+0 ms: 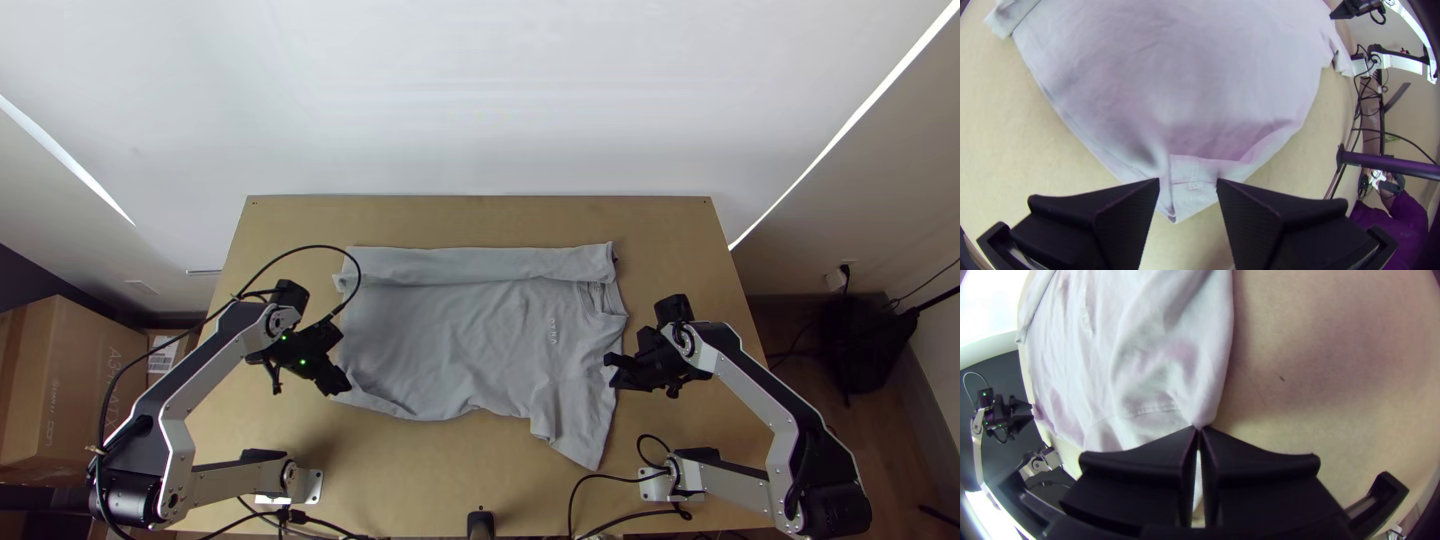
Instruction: Fold the t-shirt
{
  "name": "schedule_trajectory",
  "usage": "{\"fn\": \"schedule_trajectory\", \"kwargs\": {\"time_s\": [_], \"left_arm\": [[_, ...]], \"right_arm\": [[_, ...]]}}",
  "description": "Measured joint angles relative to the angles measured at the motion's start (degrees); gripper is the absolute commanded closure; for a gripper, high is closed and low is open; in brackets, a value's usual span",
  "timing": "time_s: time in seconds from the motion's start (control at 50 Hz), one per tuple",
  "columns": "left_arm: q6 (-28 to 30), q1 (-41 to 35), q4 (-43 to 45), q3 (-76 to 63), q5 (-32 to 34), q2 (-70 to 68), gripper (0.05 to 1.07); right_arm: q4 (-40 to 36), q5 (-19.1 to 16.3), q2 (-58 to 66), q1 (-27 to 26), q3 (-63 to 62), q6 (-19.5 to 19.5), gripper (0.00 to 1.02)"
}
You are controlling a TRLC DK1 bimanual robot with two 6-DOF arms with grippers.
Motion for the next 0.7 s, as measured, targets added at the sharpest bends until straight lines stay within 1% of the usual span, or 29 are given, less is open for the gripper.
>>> {"fn": "schedule_trajectory", "kwargs": {"time_s": [0.08, 0.1, 0.28, 0.36, 0.48, 0.58, 0.7], "left_arm": [[-0.22, -1.09, 1.22, -0.48, 0.90, -0.11, 1.03], [-0.24, -1.33, 1.51, -0.70, 1.27, -0.22, 1.05], [-0.24, -1.84, 1.70, -2.36, 2.14, -1.84, 1.04], [-0.13, -0.42, 1.66, -2.95, 2.47, -2.95, 1.04], [1.86, 5.14, 0.96, -2.99, 2.58, -4.42, 1.04], [4.44, 10.64, -0.55, -2.99, 2.64, -5.64, 1.04], [7.34, 15.98, -2.16, -2.99, 3.02, -6.91, 1.04]], "right_arm": [[0.00, 0.02, 0.00, -0.02, 0.00, 0.00, 1.00], [0.00, 0.04, 0.00, -0.02, 0.00, 0.02, 1.00], [0.00, 0.15, -1.27, -0.09, 0.00, 0.00, 1.00], [0.00, 0.15, -1.86, -0.35, 0.00, 0.00, 1.00], [-0.02, 0.15, -2.14, -2.71, 0.00, -0.09, 1.00], [-0.02, 0.17, -2.14, -5.01, 0.00, -1.09, 1.00], [-0.02, 0.68, -2.12, -6.43, 0.00, -1.81, 1.00]]}}
